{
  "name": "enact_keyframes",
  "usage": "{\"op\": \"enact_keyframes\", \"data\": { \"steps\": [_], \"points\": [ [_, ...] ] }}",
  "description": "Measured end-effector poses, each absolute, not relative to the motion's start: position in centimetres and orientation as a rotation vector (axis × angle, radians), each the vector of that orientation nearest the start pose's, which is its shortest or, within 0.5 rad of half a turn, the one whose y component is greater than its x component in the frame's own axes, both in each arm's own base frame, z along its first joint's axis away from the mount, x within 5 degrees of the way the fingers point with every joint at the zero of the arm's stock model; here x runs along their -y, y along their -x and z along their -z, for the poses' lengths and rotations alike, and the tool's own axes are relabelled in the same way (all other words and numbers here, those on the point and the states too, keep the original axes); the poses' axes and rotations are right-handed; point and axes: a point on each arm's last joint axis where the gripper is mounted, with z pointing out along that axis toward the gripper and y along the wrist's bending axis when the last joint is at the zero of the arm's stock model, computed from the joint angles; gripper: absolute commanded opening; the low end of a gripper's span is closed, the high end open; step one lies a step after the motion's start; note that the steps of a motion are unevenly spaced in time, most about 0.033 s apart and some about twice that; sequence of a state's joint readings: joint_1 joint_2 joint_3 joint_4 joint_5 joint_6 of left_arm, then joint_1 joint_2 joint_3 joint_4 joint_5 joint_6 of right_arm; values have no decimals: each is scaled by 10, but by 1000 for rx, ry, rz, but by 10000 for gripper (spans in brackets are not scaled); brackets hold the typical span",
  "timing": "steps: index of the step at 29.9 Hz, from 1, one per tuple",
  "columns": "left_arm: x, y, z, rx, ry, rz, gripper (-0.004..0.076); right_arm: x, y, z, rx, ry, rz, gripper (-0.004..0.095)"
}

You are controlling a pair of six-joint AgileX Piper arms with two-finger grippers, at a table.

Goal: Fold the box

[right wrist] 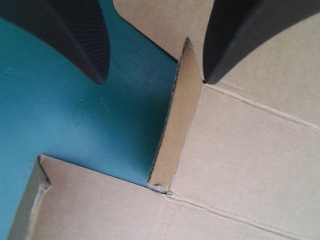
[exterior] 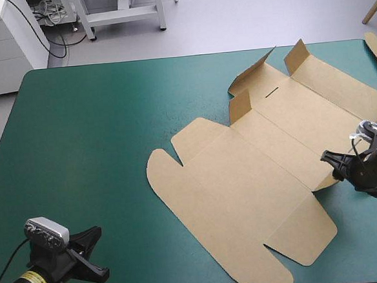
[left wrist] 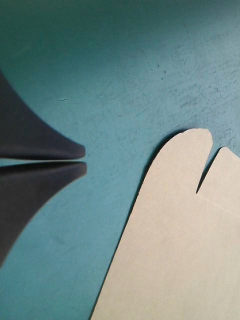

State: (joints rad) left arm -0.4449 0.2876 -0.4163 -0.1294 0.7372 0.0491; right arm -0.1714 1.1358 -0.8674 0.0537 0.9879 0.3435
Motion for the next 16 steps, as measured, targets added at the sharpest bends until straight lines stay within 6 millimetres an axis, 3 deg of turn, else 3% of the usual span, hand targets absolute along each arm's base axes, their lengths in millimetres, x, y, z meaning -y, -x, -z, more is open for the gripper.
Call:
{"op": "enact_keyframes", "data": {
  "steps": [7, 16],
  "points": [
    [33, -50, -270, -2057, -469, 387, -8, 30, -209, -281, -2567, -710, -159, 476],
    [32, -50, -270, -2055, -474, 371, -8, 31, -233, -249, -2682, -729, -193, 463]
  ]
}}
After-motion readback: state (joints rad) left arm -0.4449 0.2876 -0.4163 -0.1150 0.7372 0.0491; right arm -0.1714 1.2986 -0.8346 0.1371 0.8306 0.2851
